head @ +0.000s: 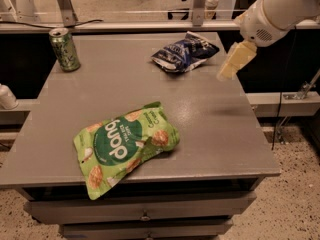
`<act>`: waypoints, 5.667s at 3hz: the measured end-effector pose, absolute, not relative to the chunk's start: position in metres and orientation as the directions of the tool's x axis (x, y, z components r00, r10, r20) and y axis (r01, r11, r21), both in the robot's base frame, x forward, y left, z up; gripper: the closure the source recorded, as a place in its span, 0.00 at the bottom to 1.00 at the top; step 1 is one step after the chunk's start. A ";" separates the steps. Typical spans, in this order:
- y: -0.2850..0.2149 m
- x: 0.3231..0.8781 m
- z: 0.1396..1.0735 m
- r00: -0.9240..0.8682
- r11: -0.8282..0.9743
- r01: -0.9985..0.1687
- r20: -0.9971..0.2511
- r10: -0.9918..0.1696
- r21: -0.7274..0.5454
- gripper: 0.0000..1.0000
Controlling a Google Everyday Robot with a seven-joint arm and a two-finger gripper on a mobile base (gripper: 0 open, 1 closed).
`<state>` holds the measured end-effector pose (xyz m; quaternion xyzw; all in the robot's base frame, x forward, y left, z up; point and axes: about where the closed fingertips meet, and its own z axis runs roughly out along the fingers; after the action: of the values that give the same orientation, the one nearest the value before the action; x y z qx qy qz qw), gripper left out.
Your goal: Move blue chip bag near green rice chip bag
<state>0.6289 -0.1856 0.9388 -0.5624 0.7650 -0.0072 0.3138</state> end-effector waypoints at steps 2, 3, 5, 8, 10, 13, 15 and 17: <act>-0.151 0.708 0.899 -0.201 0.430 -0.855 -0.579 -0.790 -0.290 0.00; -0.129 0.736 0.880 -0.219 0.453 -0.859 -0.629 -0.746 -0.238 0.00; -0.103 0.754 0.863 -0.202 0.451 -0.867 -0.679 -0.706 -0.211 0.40; -0.106 0.720 0.902 -0.148 0.436 -0.869 -0.720 -0.679 -0.233 1.00; -0.100 0.641 0.925 -0.064 0.350 -0.905 -0.736 -0.674 -0.242 1.00; -0.081 0.527 0.901 -0.011 0.223 -0.954 -0.721 -0.693 -0.200 1.00; -0.081 0.496 0.893 -0.035 0.216 -0.962 -0.714 -0.700 -0.165 0.81; -0.082 0.485 0.892 -0.049 0.224 -0.962 -0.709 -0.703 -0.155 0.35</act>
Offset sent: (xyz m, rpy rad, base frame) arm 0.1282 0.0583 -0.0608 0.2359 0.0402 -0.0342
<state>0.4851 -0.0815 0.8924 -0.5946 0.7001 0.1854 0.3491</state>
